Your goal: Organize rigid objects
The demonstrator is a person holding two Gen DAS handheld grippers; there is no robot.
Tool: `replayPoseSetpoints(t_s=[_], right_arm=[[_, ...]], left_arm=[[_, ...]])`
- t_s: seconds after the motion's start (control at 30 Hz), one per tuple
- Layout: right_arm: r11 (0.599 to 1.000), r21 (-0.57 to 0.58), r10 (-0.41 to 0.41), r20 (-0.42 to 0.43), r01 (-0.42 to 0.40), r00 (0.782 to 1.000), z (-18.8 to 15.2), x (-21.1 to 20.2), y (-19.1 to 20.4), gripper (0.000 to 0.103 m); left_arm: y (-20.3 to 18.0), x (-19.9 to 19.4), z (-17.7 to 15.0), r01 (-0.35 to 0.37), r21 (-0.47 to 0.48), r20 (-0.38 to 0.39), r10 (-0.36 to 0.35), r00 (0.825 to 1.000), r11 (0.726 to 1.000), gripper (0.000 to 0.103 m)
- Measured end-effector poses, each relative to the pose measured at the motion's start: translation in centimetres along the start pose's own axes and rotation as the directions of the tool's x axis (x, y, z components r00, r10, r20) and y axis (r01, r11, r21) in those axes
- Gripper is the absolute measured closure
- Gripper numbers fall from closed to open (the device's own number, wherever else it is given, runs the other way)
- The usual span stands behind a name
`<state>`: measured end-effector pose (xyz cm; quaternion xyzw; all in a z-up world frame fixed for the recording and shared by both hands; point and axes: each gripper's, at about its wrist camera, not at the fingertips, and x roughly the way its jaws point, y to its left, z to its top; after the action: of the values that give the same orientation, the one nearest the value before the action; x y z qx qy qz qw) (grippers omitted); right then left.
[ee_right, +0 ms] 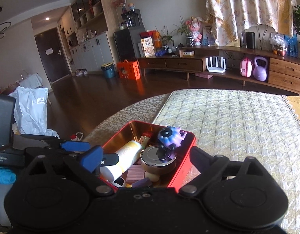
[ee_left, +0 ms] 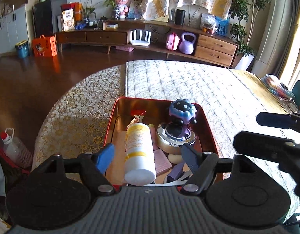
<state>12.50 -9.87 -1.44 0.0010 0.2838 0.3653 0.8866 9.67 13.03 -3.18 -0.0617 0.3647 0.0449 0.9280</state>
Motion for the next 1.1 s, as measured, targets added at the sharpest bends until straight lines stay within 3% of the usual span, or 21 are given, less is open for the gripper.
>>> replayPoseSetpoints(t_s=[0.43,0.63,0.87,1.1], right_arm=[[1.0,-0.003,-0.017,0.092,0.017,0.996,-2.5,-4.2,0.0,0.0],[0.997,0.055,-0.053,0.106,0.047,0.993,-3.7,-5.1,-0.8,0.0],[0.995,0.071,-0.079,0.127,0.071,0.989,-4.5,-6.2,-0.9,0.0],[0.995,0.072,-0.078,0.137,0.069,0.987,-4.9,-6.7,-0.8,0.0]], left_arm=[[-1.8,-2.7,-0.5,0.006,0.02,0.02,-0.006,1.0,1.0,0.02],[-2.7,-3.4,-1.2,0.018,0.033,0.024,-0.019,1.0,0.999,0.018],[-4.0,-4.3,-2.0,0.026,0.06,0.036,-0.028,0.999,0.998,0.005],[-4.7,-5.0,-2.8,0.031,0.066,0.036,-0.034,0.999,0.997,0.005]])
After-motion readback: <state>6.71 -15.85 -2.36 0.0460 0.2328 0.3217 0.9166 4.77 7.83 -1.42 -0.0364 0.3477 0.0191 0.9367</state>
